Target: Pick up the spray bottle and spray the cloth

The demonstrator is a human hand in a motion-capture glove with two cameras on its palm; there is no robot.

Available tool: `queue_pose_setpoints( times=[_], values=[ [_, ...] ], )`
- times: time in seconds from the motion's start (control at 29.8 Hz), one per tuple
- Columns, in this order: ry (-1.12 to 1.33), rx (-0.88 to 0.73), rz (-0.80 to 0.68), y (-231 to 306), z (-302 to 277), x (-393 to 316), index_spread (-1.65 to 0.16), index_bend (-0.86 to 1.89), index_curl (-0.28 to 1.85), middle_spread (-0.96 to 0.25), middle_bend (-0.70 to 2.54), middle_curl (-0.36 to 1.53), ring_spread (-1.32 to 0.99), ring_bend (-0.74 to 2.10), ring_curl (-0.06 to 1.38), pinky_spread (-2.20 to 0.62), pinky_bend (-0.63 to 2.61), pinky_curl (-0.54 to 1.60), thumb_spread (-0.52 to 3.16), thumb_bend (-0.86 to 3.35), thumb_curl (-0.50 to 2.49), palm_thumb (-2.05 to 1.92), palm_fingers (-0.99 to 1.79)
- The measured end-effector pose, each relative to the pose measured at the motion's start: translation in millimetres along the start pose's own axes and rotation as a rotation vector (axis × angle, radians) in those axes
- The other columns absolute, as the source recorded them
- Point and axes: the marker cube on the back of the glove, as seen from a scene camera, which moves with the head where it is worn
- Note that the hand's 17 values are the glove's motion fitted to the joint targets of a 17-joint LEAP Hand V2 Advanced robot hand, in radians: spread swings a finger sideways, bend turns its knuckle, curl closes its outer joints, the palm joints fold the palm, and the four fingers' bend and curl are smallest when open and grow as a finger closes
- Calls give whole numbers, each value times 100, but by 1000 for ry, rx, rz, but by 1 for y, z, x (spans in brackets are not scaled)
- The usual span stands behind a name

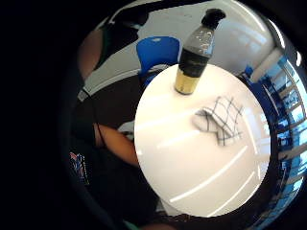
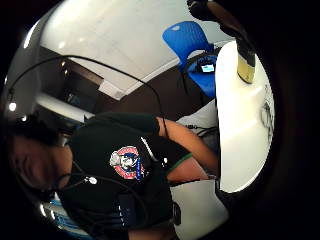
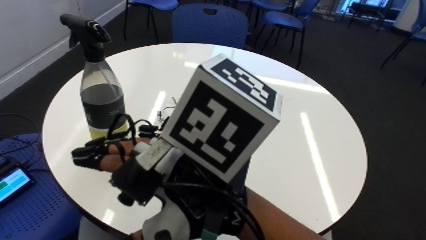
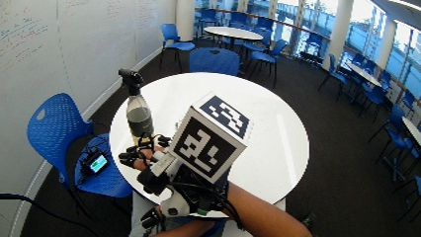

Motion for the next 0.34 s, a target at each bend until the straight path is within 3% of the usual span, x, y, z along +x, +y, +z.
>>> queue_pose_setpoints(
  times=[0.34],
  values=[
    [22, -63, -4, 11, 9, -3, -41, 16, 27, -11, 26, 35, -7, 38, 31, 24, 18, 31, 95, -4, 33, 43, 52]
  ],
)
